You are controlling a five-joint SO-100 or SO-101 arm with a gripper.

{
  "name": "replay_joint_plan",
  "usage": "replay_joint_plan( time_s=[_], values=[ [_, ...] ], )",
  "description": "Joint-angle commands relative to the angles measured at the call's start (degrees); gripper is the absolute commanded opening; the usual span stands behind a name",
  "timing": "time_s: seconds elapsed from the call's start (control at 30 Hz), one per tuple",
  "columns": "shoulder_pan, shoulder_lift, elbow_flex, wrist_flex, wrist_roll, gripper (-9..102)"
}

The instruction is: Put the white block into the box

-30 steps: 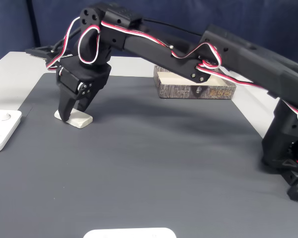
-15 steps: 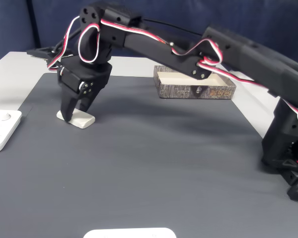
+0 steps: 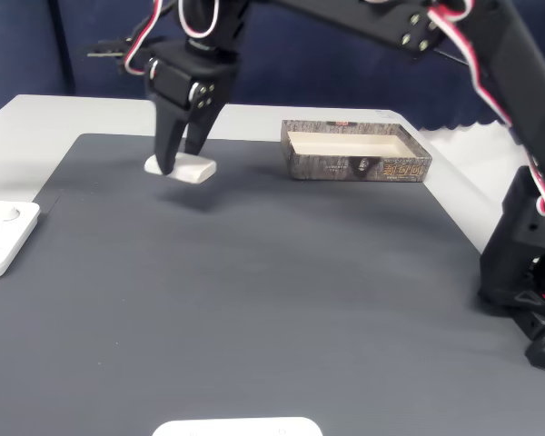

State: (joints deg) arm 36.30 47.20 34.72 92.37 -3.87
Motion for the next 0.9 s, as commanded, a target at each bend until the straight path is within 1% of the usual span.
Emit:
replay_joint_plan(
  time_s=[0.0, 0.27, 0.4, 0.6, 0.87],
  values=[
    [3.69, 12.57, 6.33, 0.09, 2.55, -2],
    [11.69, 27.16, 26.46, 0.44, 9.93, -2],
    [15.29, 28.21, 27.6, 2.9, 15.82, -2],
    [21.45, 30.85, 31.55, 1.41, 23.2, -2],
    [31.9, 32.43, 31.9, -1.14, 34.19, -2]
  ],
)
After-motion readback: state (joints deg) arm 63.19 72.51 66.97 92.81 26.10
